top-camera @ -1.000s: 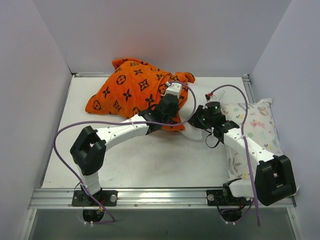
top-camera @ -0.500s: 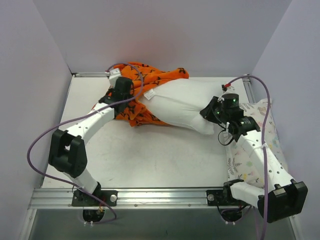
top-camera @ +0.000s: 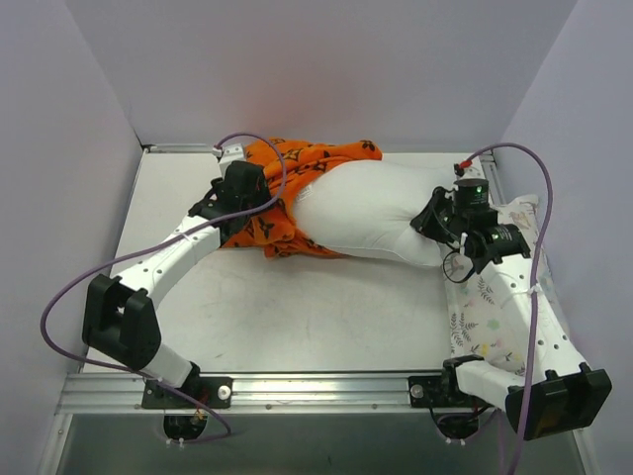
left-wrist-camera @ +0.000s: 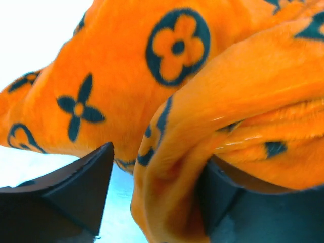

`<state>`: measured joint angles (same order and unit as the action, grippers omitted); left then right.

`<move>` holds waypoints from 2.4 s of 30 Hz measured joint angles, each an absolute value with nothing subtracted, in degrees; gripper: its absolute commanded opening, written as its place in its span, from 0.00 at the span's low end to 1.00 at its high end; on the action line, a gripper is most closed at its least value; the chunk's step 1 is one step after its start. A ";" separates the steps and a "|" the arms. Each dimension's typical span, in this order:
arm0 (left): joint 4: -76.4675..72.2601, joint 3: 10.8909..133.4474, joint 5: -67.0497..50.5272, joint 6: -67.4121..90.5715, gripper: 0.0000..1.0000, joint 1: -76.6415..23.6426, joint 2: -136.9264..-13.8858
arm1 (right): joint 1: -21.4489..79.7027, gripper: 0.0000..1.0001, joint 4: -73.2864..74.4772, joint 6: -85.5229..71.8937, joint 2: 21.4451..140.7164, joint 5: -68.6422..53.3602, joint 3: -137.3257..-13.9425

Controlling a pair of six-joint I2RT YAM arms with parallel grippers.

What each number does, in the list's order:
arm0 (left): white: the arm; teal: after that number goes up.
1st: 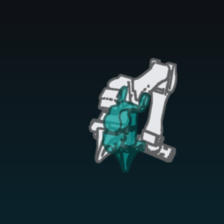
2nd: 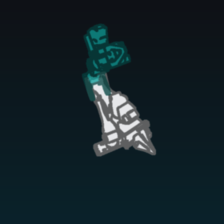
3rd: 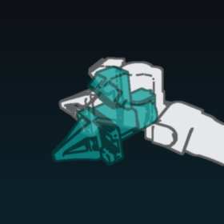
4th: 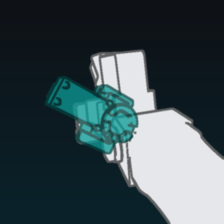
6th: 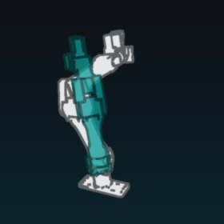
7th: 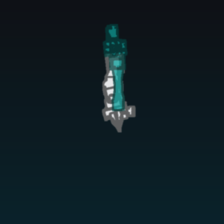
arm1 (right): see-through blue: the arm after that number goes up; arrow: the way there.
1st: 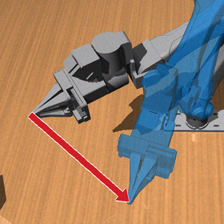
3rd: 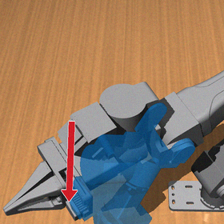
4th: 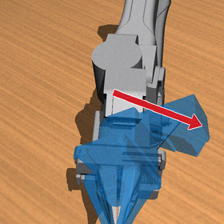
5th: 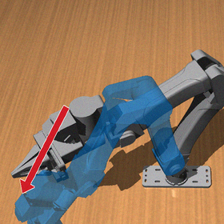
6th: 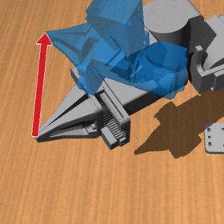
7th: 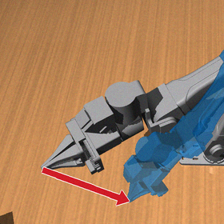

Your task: Remove the pillowcase from the pillow

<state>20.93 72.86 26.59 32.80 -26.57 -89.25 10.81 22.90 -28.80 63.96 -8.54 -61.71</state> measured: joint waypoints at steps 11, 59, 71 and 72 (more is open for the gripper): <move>18.74 63.92 26.15 32.45 0.98 -37.69 -74.24 | 10.96 0.00 26.85 -27.59 64.20 -8.86 -67.22; 0.43 61.82 47.62 8.58 0.00 -56.88 -61.76 | 21.63 0.00 31.09 -28.18 58.52 -14.33 -71.92; 29.87 98.08 32.34 10.68 0.00 -48.75 -87.70 | 16.64 0.07 27.79 -34.41 57.69 -21.98 -68.27; 30.11 97.43 28.71 12.03 0.00 -46.04 -89.91 | 15.44 0.13 26.83 -34.57 59.35 -21.96 -66.87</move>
